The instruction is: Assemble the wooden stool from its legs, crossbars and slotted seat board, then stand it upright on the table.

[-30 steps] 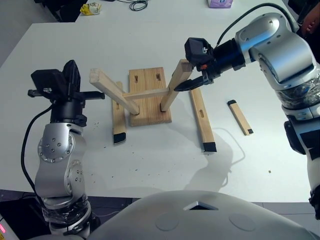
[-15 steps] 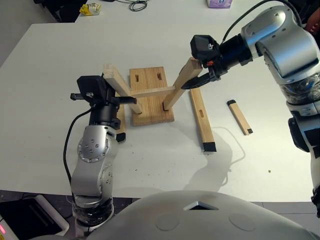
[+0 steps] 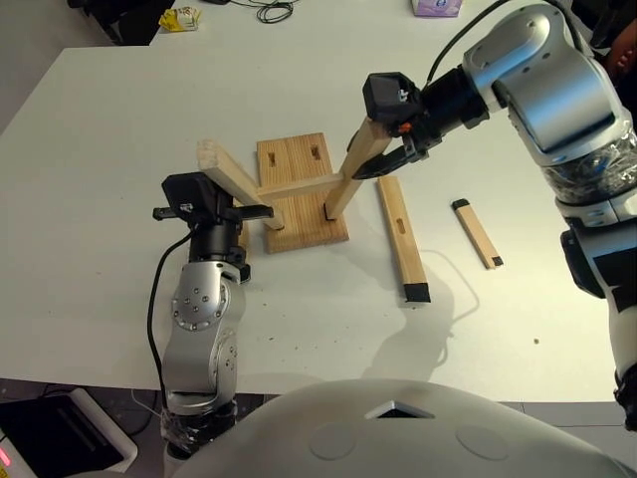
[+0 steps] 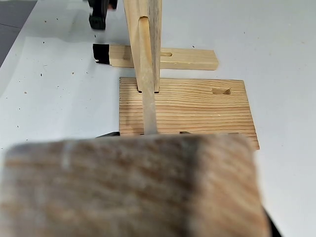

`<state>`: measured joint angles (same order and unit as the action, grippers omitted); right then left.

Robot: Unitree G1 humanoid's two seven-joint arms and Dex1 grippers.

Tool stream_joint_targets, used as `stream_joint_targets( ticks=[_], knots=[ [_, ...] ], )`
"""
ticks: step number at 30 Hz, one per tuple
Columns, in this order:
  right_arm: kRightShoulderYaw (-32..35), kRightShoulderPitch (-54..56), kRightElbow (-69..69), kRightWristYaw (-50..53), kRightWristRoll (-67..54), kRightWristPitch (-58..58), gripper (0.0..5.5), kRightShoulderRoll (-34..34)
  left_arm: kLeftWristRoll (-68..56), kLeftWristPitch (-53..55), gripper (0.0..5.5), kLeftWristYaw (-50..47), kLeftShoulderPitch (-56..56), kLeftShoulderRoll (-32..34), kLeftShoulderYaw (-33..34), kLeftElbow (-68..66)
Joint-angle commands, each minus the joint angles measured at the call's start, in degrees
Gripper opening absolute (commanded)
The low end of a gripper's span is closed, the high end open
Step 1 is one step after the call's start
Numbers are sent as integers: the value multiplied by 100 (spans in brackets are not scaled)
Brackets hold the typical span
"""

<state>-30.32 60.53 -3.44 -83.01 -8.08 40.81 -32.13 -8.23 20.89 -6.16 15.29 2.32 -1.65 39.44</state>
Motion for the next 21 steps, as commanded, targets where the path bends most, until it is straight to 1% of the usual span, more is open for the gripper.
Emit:
stream_joint_targets(
  ticks=[1,3,7,8,9,10,14,17,21],
  knots=[
    [-211,-160,226,-2,-295,145,202,583,-439,-100,0,669,63,134,-65,-253],
    [-94,-206,296,66,-367,272,202,588,-543,-174,0,793,119,210,63,-304],
    [561,-482,305,528,-578,410,202,667,-1158,-244,0,1068,220,297,628,-329],
    [721,-585,311,677,-597,420,239,675,-1352,-259,0,1161,238,332,786,-330],
    [875,-698,376,831,-652,510,248,664,-1558,-258,19,1251,248,371,946,-328],
    [1030,-810,463,995,-711,610,262,658,-1747,-244,25,1332,251,416,1103,-332],
    [1617,-1234,1013,1645,-1068,1134,328,675,-2380,-81,91,1580,217,642,1570,-358],
    [2076,-1603,1550,2146,-1388,1642,372,704,-2645,137,136,1760,238,944,1783,-394],
    [2868,-2240,2512,2504,-2268,2317,372,802,-3289,401,136,2339,383,1445,2167,-404]
  ],
)
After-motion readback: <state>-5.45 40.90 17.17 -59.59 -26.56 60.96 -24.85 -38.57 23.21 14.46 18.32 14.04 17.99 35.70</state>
